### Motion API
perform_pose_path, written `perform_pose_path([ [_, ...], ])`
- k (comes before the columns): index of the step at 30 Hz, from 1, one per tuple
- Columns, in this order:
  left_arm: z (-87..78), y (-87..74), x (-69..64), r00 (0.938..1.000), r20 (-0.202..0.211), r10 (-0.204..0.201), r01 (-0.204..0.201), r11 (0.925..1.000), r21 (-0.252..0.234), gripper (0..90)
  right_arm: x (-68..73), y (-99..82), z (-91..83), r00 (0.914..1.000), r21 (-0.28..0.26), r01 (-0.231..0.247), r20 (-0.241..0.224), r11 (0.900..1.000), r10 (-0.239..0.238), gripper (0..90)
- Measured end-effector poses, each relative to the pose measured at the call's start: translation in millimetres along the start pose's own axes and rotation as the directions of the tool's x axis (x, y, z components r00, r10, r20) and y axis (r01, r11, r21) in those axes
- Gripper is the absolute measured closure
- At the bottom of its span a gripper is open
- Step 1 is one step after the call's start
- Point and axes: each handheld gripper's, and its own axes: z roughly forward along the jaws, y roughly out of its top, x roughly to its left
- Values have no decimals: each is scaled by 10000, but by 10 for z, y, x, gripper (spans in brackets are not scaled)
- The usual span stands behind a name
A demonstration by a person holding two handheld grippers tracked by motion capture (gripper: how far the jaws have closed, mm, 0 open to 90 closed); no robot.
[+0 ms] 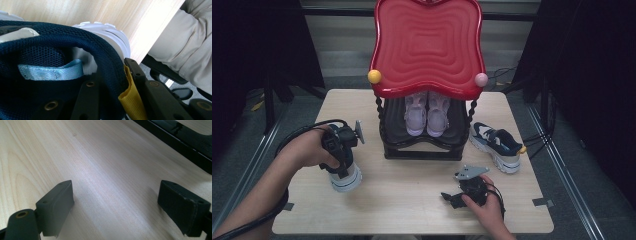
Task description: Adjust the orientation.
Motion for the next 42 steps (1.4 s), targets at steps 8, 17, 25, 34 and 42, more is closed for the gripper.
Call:
perform_pose_path([
  [8, -320, 15, -26, 9999, 34, 133, -133, 9998, -148, 748, 1, 0, -1, 10000, 16, -16, 7, 10000, 16, 127],
  [17, -673, 23, -47, 9999, 62, 92, -89, 9994, -346, 747, 1, -1, -3, 10000, 46, -13, -1, 10000, 13, 127],
  [25, -970, 0, -75, 9998, -9, 197, -197, 9974, -692, 745, -1, -1, -1, 10000, 39, 21, -9, 10000, -21, 126],
  [34, -1283, -5, -141, 9992, -376, 167, -196, 9967, -784, 746, 0, -1, -1, 10000, 42, 11, -7, 10000, -11, 126],
  [42, -1522, 15, -188, 9984, -531, 178, -239, 9929, -1169, 745, 0, 0, 2, 10000, 35, 8, -6, 10000, -8, 125],
])
